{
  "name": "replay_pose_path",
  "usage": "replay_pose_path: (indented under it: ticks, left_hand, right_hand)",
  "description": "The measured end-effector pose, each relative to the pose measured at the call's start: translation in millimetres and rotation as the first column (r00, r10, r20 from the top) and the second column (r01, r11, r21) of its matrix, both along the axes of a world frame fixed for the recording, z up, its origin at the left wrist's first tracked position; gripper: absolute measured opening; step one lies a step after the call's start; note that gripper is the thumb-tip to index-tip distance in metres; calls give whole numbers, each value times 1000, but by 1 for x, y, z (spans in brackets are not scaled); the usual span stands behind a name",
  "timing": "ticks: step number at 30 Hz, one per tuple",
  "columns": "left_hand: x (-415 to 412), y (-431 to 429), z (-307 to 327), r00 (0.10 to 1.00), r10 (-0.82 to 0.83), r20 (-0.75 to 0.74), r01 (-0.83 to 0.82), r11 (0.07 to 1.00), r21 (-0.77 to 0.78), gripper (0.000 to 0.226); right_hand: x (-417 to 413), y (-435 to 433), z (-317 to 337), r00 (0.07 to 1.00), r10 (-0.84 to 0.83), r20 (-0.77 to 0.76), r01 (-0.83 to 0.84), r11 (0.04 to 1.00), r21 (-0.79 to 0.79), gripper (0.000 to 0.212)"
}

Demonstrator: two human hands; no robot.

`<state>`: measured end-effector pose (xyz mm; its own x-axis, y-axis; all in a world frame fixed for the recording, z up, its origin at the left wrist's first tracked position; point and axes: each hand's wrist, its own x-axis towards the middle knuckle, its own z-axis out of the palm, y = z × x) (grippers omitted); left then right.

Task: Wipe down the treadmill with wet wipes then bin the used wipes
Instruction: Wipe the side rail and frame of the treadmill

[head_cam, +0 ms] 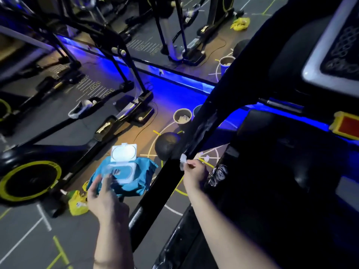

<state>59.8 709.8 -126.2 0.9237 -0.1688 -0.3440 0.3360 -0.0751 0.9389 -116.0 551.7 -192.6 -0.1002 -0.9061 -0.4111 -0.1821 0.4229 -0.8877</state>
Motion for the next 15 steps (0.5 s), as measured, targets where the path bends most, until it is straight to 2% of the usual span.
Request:
replay_pose_path:
  ticks: [4, 9, 11, 15]
  left_hand:
    - [-9, -12, -8, 999, 53, 1, -53, 995, -86, 45]
    - [-30, -23, 8, 991, 121, -51, -128, 976, -175, 37]
    - [-49, -34, 23, 987, 160, -12, -160, 975, -153, 28]
    - [-76, -63, 41, 975, 217, 38, -211, 970, -120, 29]
  right_hand:
    - [-13, -30, -5, 1000, -11, 18, 10, 1000, 11, 13]
    - [-23, -60, -2, 998, -6, 57, 6, 1000, -11, 11]
    - [-22, -64, 2, 997, 13, 72, -11, 999, -30, 8]
    - [-19, -80, 3, 995, -16, 100, 21, 999, -42, 7]
